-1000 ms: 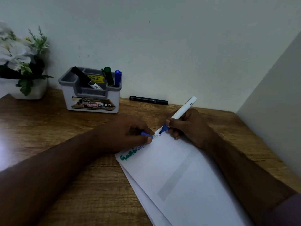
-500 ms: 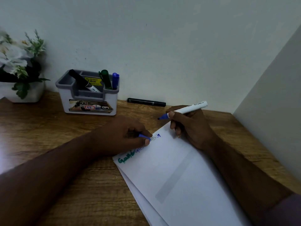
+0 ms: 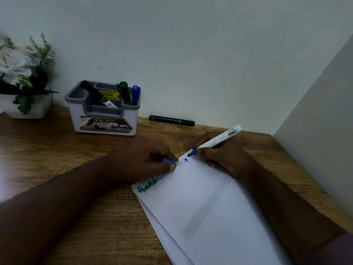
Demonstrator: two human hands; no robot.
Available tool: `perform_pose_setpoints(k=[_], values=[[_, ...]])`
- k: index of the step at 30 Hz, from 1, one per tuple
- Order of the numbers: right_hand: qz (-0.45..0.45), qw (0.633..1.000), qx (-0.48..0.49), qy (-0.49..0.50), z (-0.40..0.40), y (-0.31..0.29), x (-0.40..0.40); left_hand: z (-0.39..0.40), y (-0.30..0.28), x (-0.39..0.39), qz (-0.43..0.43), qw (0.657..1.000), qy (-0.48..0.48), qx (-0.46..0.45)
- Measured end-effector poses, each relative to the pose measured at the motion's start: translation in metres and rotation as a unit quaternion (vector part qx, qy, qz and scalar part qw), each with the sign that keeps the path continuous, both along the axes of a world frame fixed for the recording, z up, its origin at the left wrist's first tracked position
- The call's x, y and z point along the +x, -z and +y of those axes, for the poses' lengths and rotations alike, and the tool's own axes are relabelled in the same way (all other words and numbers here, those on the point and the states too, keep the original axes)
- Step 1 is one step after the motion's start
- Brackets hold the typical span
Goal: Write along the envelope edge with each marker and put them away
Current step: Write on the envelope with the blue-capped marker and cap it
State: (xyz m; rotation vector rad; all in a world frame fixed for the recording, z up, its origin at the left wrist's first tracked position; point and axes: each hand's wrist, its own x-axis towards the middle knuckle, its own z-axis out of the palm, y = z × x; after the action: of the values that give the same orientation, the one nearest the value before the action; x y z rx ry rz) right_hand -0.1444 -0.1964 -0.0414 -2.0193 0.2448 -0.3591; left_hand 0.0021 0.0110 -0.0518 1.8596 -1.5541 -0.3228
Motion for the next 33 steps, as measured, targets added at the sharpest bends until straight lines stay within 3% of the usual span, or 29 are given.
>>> perform_pose_setpoints(k=[9,33], values=[[0.022,0.999,-0.028,-0.007,0.0031,-0.0032,0.0004,0.0005,-0.0002,-0.0005,0.007,1.000,0.002,-0.004],[-0.001,0.999,0.010,0.046,0.0046,-0.0008,0.0060,0.0010,-0.0026,-0.0027,0.002,1.000,-0.007,-0.002]])
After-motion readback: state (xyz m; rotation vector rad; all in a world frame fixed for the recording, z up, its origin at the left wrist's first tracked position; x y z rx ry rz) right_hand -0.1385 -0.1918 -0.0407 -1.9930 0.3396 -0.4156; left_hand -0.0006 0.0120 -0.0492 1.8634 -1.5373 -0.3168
